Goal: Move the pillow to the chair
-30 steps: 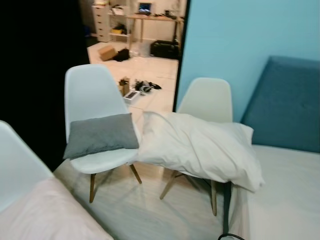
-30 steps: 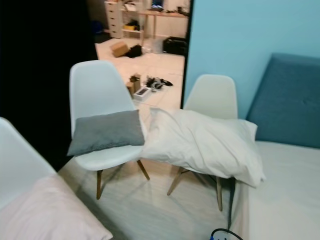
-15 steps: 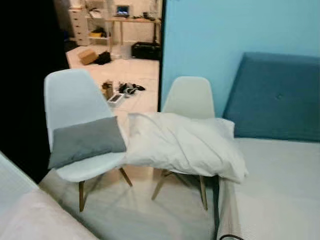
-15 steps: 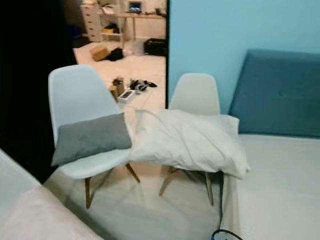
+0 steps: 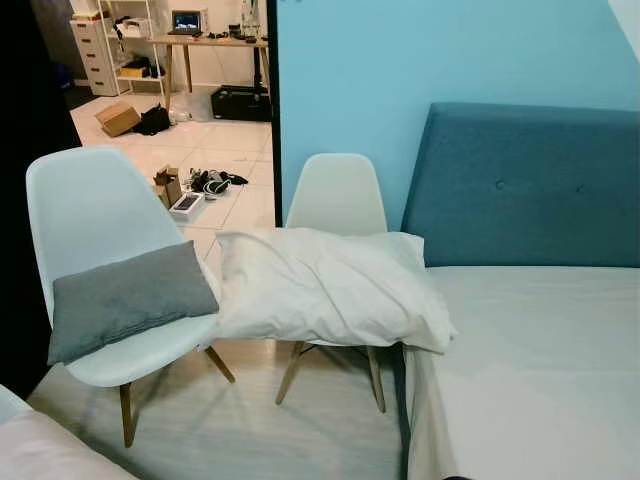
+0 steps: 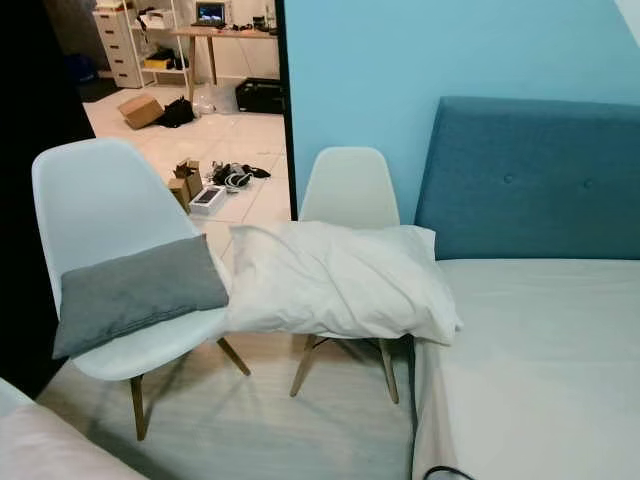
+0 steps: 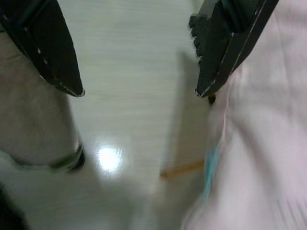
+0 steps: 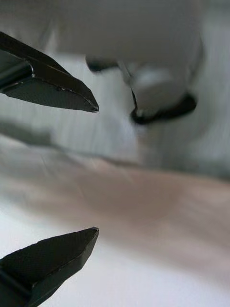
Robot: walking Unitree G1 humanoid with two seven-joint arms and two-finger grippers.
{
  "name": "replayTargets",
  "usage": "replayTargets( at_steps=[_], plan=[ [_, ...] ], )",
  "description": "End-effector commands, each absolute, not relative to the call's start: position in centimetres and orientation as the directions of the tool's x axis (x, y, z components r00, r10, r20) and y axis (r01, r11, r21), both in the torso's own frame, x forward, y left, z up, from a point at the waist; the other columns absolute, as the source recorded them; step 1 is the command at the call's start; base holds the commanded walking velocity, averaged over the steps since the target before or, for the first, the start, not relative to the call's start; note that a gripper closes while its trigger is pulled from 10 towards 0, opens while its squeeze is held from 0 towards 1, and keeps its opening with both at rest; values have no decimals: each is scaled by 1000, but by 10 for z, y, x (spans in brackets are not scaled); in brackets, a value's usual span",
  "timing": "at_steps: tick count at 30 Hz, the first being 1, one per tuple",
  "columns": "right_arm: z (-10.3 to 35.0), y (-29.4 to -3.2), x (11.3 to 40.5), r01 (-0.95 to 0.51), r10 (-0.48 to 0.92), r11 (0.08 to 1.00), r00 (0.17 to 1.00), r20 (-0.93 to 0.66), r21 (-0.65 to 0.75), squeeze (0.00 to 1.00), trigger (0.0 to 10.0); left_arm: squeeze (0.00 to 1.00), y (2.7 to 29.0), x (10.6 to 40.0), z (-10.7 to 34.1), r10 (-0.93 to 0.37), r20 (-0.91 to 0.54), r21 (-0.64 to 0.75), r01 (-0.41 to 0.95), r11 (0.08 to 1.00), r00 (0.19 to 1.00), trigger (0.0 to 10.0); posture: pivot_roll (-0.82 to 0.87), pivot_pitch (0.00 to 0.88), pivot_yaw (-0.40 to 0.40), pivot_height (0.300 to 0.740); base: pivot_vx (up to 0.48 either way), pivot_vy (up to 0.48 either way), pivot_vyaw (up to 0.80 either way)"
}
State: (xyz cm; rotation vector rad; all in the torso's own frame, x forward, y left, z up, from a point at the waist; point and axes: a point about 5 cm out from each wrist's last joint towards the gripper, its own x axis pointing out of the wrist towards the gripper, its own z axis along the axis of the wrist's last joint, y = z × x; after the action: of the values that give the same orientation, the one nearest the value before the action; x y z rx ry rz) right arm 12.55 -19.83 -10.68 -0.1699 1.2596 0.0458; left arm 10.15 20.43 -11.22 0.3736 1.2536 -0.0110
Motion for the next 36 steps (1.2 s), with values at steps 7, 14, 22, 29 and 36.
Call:
replayTargets(
  at_steps=[7, 14, 22, 29, 36],
  plan=[
    [-107, -189, 129, -138, -69, 984, 314, -947, -117, 0, 10000, 0, 204, 102, -112, 194, -925, 276, 226, 934, 328, 10000, -124, 0, -1, 740, -43, 0, -496],
    [-106, -184, 135, -133, -78, 983, 332, -940, -129, 0, 10000, 0, 202, 104, -112, 190, -923, 278, 239, 931, 334, 10000, -126, 0, -3, 740, 0, 0, -499],
    [-105, -190, 136, -105, -103, 983, 354, -930, -150, 0, 10000, 0, 200, 108, -111, 186, -920, 282, 251, 926, 345, 10000, -129, 0, -5, 740, 0, 0, -502],
    [-104, -185, 140, -96, -98, 985, 372, -923, -143, 0, 10000, 0, 200, 109, -111, 187, -918, 284, 252, 925, 349, 10000, -129, 0, -6, 740, 0, 0, -504],
    [-102, -179, 146, -90, -89, 987, 400, -912, -136, 0, 10000, 0, 200, 108, -111, 187, -919, 283, 250, 926, 348, 10000, -131, 0, -9, 740, 0, 0, -511]
  ],
)
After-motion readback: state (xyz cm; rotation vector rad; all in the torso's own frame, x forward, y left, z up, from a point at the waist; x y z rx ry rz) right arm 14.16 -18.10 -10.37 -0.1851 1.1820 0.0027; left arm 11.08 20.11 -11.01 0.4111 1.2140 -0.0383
